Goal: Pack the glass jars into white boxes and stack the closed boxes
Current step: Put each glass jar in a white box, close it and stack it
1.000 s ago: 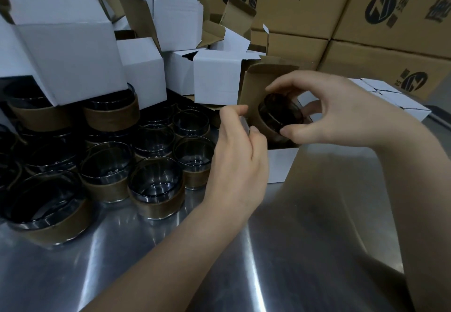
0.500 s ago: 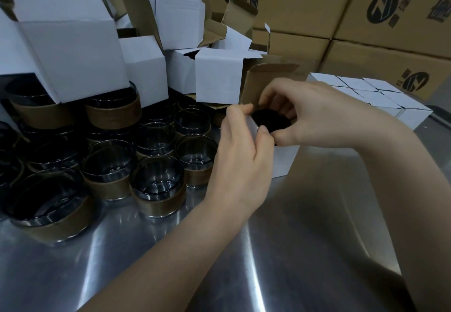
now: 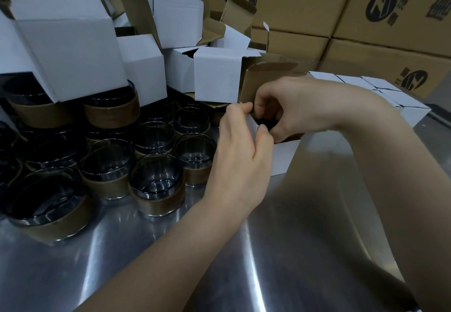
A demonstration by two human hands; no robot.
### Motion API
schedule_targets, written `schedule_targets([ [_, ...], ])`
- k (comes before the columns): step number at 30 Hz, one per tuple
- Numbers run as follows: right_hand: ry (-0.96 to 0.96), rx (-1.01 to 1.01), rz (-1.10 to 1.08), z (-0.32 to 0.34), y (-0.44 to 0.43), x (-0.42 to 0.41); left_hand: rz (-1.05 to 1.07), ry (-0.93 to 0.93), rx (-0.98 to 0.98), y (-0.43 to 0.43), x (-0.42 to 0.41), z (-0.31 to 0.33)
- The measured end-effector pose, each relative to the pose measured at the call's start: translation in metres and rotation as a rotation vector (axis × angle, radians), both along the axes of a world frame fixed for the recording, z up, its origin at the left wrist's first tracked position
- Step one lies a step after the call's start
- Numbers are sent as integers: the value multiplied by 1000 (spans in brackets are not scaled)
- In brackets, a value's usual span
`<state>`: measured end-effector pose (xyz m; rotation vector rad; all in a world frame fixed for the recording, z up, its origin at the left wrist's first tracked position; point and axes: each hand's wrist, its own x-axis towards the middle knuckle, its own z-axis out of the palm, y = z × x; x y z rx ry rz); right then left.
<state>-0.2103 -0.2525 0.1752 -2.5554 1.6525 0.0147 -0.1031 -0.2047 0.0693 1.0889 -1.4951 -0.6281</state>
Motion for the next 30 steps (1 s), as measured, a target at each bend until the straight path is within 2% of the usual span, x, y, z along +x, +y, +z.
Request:
schedule_targets([
  [4, -11, -22, 0, -4, -1, -2, -4, 4, 6, 0, 0, 1],
  [7, -106, -3, 2, -3, 3, -8, -11, 3, 7, 1, 0, 1],
  [11, -464, -93, -28, -4, 9, -20, 6, -3, -10, 1, 0, 1],
  [15, -858, -223, -180, -15, 6, -29, 5, -20, 4, 0, 0, 0],
  [22, -1278, -182, -332, -28, -9, -48, -13, -31, 27, 1, 0, 1],
  [25, -1312, 10, -329, -31, -11, -56, -28, -21, 22, 1, 0, 1],
  [30, -1198, 221, -253, -36, -13, -60, -61, -7, 33, 0, -1, -2],
])
